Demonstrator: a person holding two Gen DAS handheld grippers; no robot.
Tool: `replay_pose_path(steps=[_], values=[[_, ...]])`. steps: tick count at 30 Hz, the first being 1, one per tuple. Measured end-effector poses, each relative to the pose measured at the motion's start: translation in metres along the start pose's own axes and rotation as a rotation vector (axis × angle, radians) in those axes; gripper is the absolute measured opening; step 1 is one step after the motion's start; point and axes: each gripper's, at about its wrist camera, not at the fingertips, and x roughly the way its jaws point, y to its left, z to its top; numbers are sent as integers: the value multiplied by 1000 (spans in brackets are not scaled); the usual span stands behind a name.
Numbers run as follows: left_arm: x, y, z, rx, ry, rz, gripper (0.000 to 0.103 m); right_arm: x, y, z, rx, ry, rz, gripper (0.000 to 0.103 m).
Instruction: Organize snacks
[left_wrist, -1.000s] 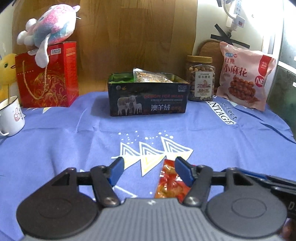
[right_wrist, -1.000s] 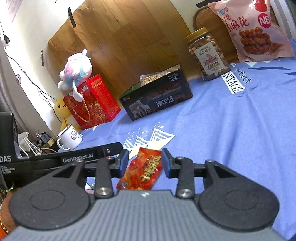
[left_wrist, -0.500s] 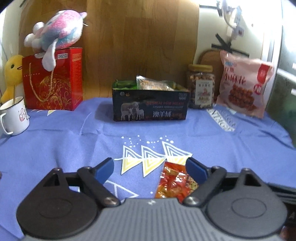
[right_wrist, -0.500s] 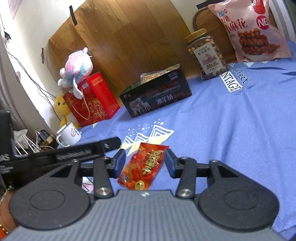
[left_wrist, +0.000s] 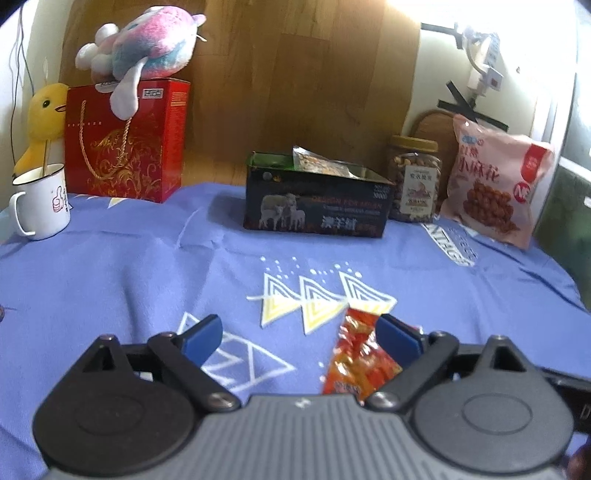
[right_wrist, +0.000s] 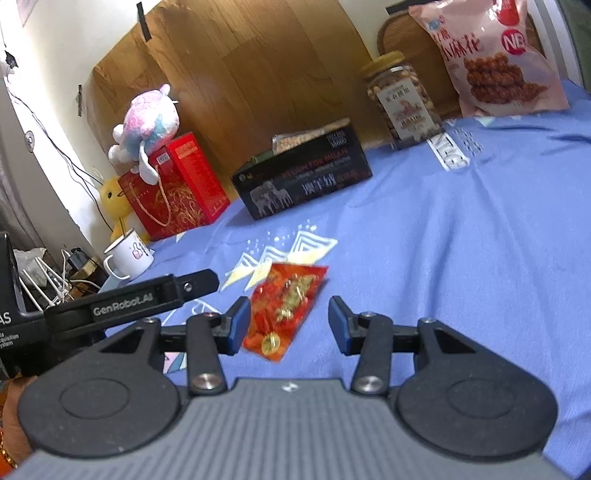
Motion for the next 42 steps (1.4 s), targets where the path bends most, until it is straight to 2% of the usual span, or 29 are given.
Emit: replay_pose_path(steps=[4,7,9,13,15,18,22,25,27,29,30,32,42], values=[[22,0,15,18,4,42,94,15,-11,16,-50,-57,-32,49],[46,-7,32,52,34,46,94,38,-27,31,-51,-45,-44,49],[61,-14,48,90,43,77,94,51,-32,43,-68,-26,-66,49],[77,-24,84,78,95,98,94,71,-32,73,-66,53,-97,49],[78,-27,96,67,143,123,94,78,-29,84,-38,134,-105,49],[73,-28,108,45,203,98,94,72,-22,93,6,181,-87,49],[70,-33,97,75,171,62,94,60,-15,80,-42,130,-54,49],[53,-42,77,110,60,13,94,44,-13,60,-87,26,-38,49],[34,-47,63,116,9,21,95,25,-8,44,-105,-48,-58,49],[11,-48,53,83,10,30,99,0,0,29,-70,-91,-93,49],[-1,-48,48,75,18,37,103,-12,2,23,-34,-96,-97,49],[-27,-47,38,83,17,62,103,-33,8,12,14,-96,-80,50],[-102,-22,11,15,-15,140,103,-80,53,-11,-30,-110,-51,51]])
